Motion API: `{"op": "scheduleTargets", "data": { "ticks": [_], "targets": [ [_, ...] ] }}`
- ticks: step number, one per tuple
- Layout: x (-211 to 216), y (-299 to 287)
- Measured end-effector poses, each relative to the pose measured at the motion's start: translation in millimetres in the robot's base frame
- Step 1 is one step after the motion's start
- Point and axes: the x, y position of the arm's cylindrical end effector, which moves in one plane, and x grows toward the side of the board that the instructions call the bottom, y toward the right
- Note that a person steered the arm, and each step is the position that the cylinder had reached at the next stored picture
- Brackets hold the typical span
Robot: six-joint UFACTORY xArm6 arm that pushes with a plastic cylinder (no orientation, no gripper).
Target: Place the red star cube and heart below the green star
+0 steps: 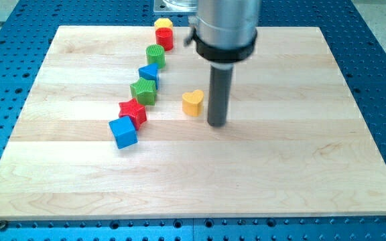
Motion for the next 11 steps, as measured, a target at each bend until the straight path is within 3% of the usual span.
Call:
{"op": "scheduleTargets", "data": {
  "ticks": [2, 4, 5, 6, 8, 10, 11],
  "targets": [
    [10.3, -27.8],
    [-57.9, -29.7],
    [-111.9, -14.8],
    [-111.3, -43.4],
    [-49.0, -43.1],
    [-35.6, -134.1],
    [0.8, -113.2]
  ]
}}
